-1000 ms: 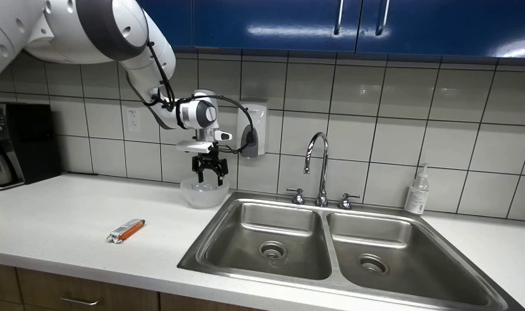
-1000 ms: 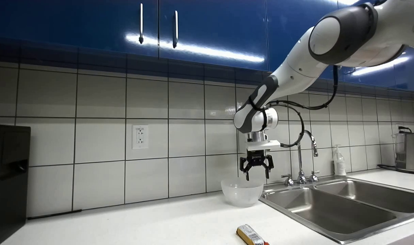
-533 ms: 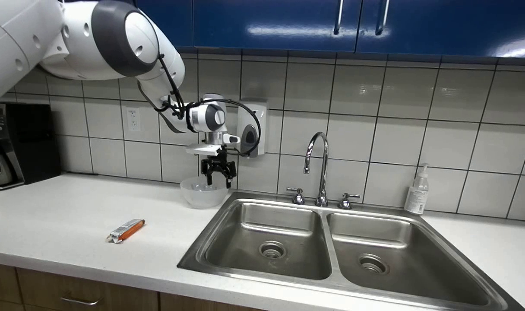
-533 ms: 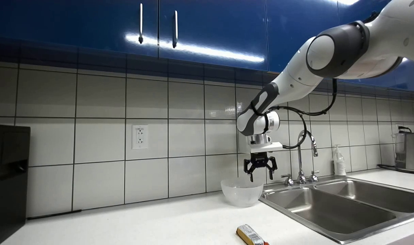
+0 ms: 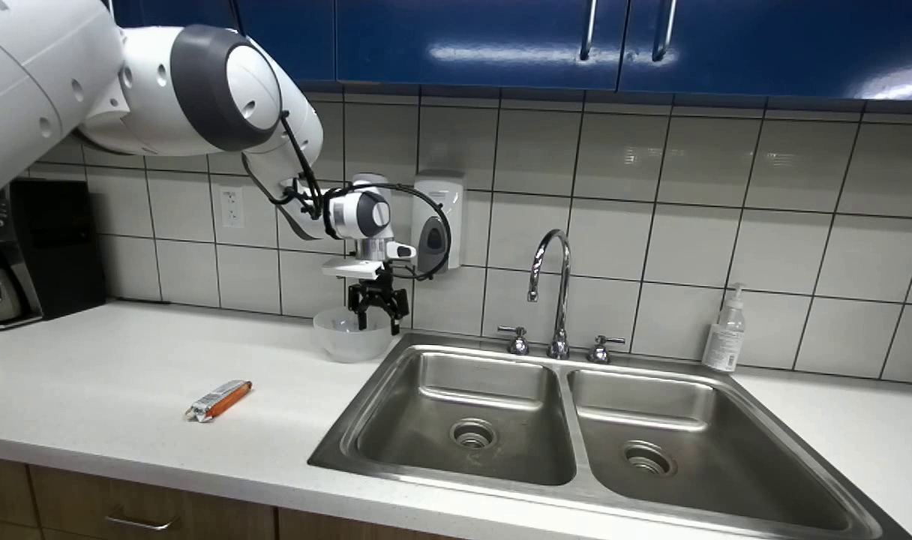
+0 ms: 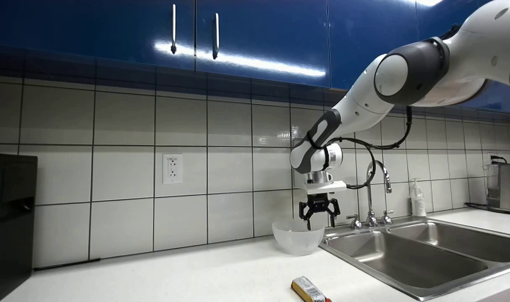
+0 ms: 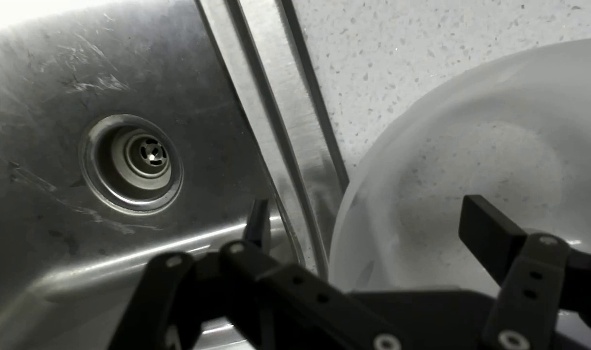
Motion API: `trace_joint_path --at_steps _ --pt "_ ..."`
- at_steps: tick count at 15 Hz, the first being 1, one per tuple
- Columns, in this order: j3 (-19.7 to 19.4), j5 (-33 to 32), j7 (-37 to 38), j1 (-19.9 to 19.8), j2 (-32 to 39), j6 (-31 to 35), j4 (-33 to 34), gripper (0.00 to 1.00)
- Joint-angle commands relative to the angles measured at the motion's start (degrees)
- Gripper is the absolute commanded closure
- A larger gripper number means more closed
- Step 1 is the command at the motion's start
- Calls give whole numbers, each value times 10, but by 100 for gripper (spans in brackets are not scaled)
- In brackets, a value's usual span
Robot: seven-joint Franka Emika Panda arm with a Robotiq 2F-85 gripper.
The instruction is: Put the bowl in the sink on the left.
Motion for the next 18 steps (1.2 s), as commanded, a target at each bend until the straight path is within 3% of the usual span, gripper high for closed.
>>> trace_joint_path --at_steps 1,4,6,14,16,18 --pt "7 3 0 -2 13 -23 31 0" --pt "7 2 2 -1 15 -24 34 0" --pt "7 2 1 -1 16 -22 34 26" --pt "6 1 2 -1 15 -21 36 89" --pt "6 2 1 -2 13 -19 35 100" --pt "6 1 0 -1 12 -18 36 100"
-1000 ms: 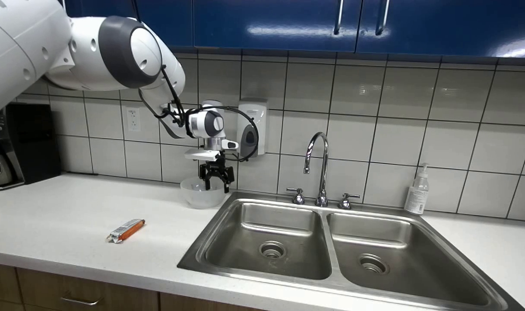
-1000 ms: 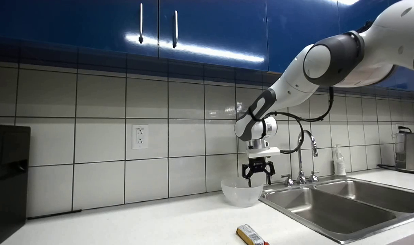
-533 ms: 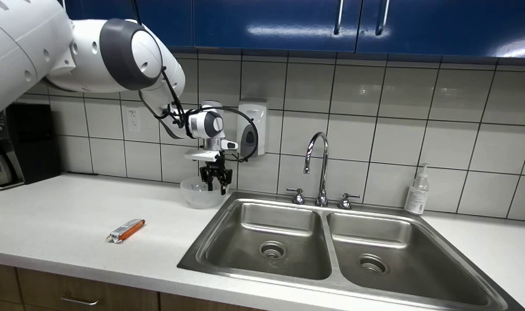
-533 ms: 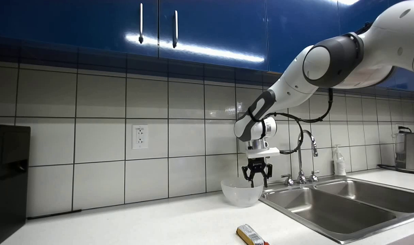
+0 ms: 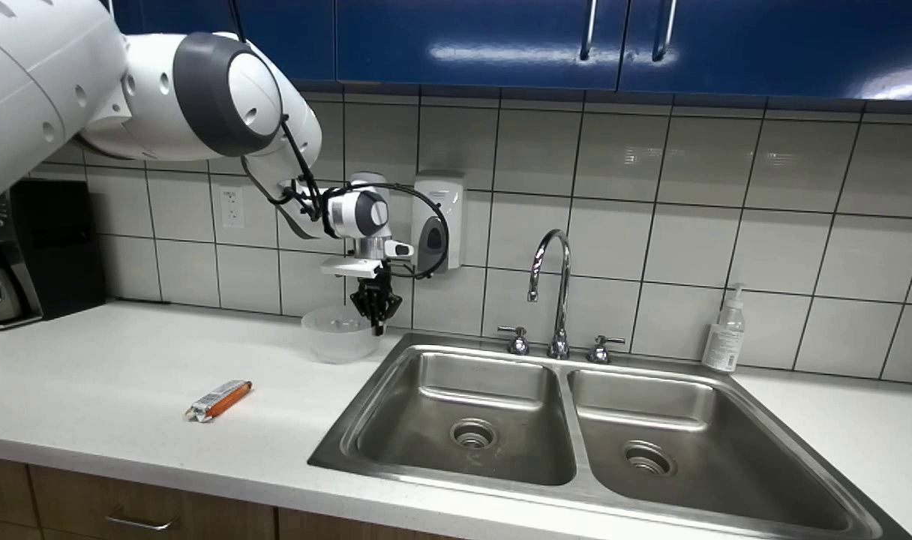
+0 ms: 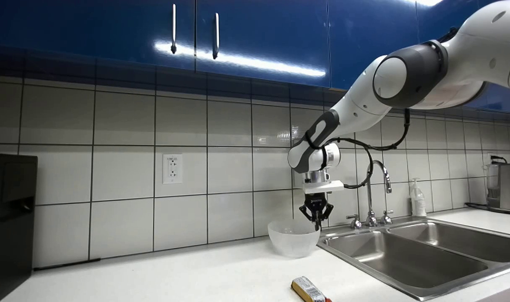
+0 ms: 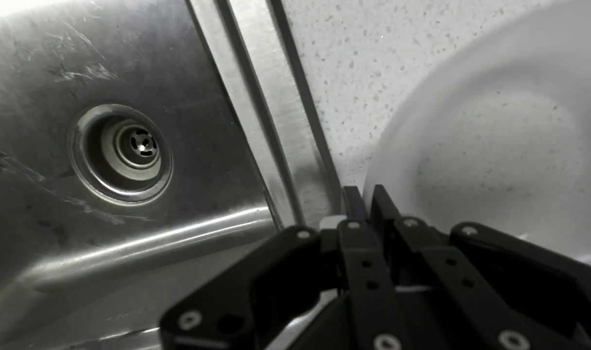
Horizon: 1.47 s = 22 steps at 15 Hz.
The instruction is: Put the bowl in the sink on the left.
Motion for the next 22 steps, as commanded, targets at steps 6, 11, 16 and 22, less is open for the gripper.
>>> trace_joint_path --at_steps 6,11,16,22 --pt "4 -1 -3 -1 -2 -12 15 99" --pt "11 6 -12 -6 -24 -12 -3 99" --pt "15 16 -24 -14 -58 -9 -40 99" --pt "19 30 -48 -20 -118 3 -126 99"
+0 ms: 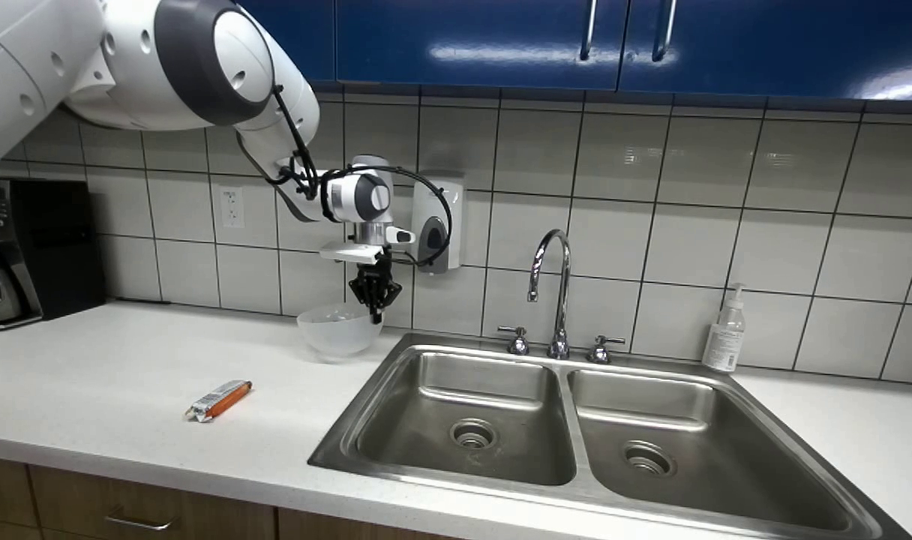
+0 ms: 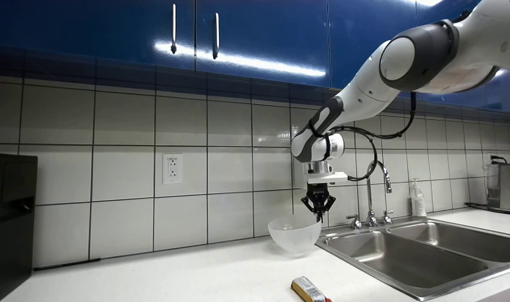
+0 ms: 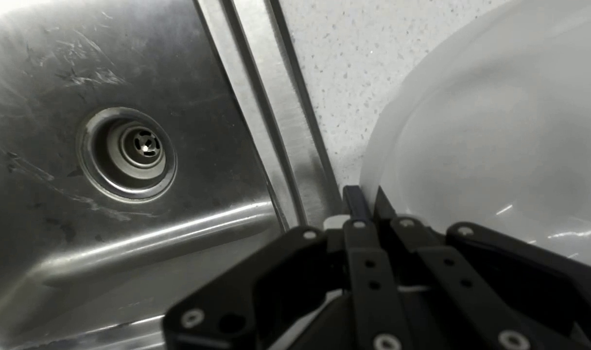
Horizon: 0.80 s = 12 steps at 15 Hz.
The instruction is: Put the bowl in the sink on the left.
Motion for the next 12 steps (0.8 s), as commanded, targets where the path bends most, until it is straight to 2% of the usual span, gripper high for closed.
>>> trace_joint_path --at_steps 1,12 --pt "16 12 -31 -13 -73 6 -92 99" --pt "9 28 -45 -24 -235 33 -305 99"
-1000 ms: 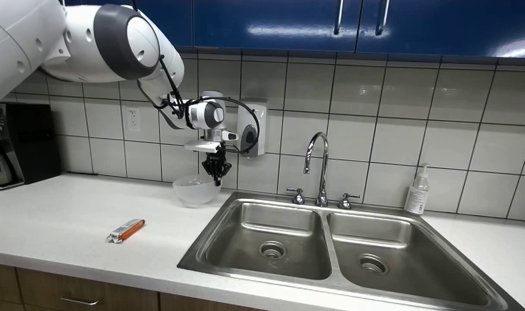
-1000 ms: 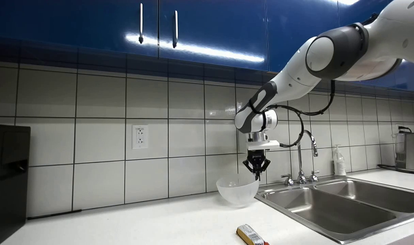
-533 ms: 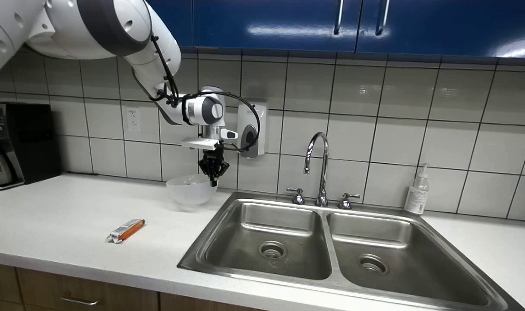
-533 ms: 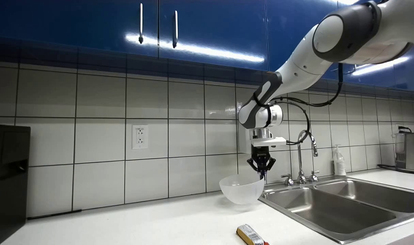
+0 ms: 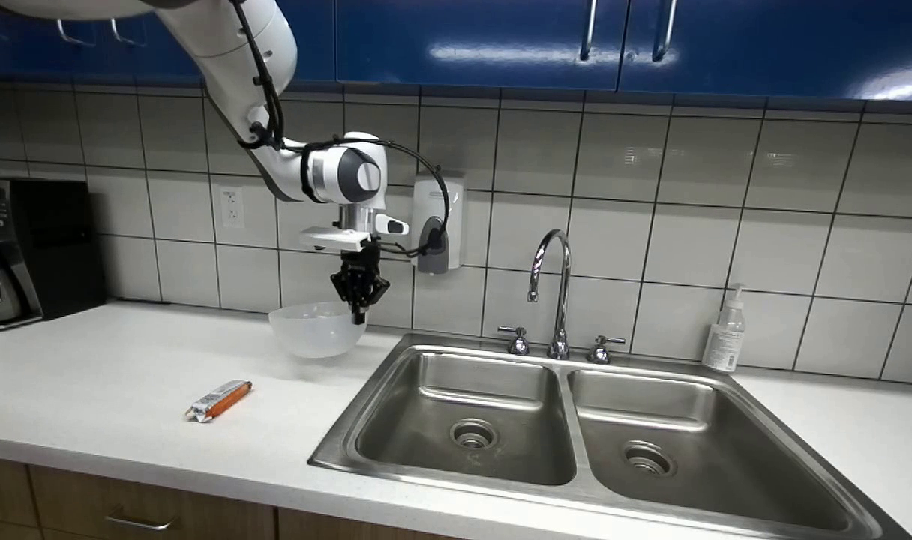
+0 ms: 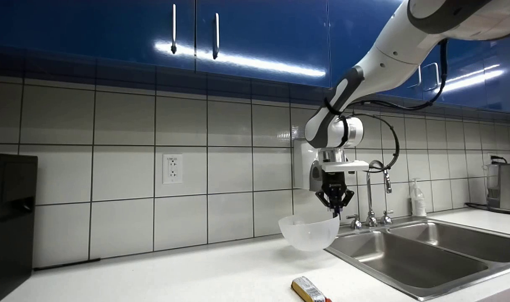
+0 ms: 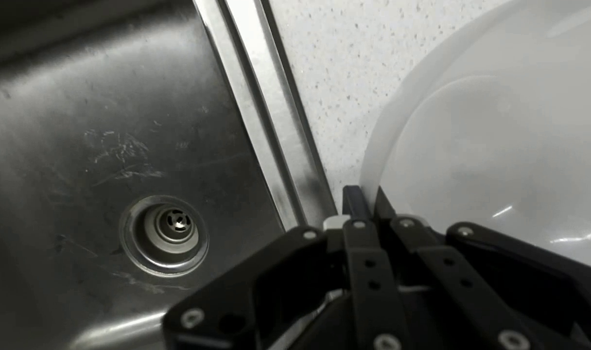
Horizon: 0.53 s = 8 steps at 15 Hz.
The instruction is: Put the bowl in the sink on the left.
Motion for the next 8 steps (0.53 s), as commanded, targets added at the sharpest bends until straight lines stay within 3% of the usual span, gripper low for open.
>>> trace_joint_path --at_steps 1,8 --pt "6 18 -24 -21 -72 21 -88 99" --pt "-20 16 -15 -51 -95 41 -123 99"
